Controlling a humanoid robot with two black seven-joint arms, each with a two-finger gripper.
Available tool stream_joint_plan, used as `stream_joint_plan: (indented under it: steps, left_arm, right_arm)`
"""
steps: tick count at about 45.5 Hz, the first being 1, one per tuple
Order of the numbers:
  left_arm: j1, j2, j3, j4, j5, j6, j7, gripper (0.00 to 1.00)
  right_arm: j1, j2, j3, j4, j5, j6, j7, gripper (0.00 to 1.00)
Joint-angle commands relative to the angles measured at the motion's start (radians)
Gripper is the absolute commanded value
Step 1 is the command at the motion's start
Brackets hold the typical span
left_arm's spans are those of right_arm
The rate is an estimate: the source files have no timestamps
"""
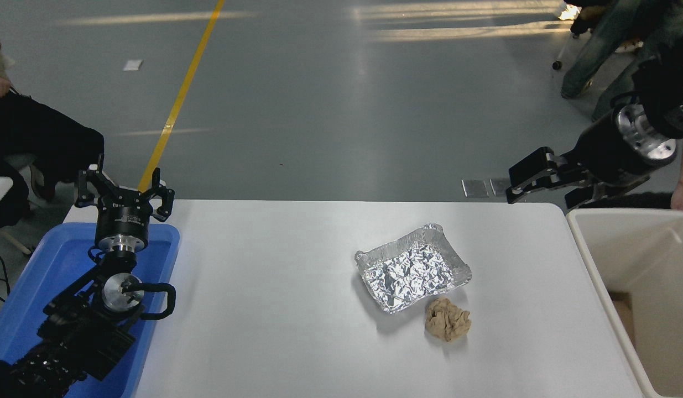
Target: Pick up paper cup place in dustbin
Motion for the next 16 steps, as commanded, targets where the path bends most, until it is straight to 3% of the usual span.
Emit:
stream_joint_plan:
  steps: [1,16]
  left_arm:
    - [0.001,0.0,-0.001,0.0,0.0,0.002,0.0,0.99]
    - [0.0,0.0,-0.001,0.0,0.0,0.002,-0.002,0.99]
  right_arm:
    - [0.068,0.039,0.001,0.073,0.068,0.059,0.001,1.0]
    - [0.066,0.033,0.007,0.079,0.062,0.059,0.002,1.0]
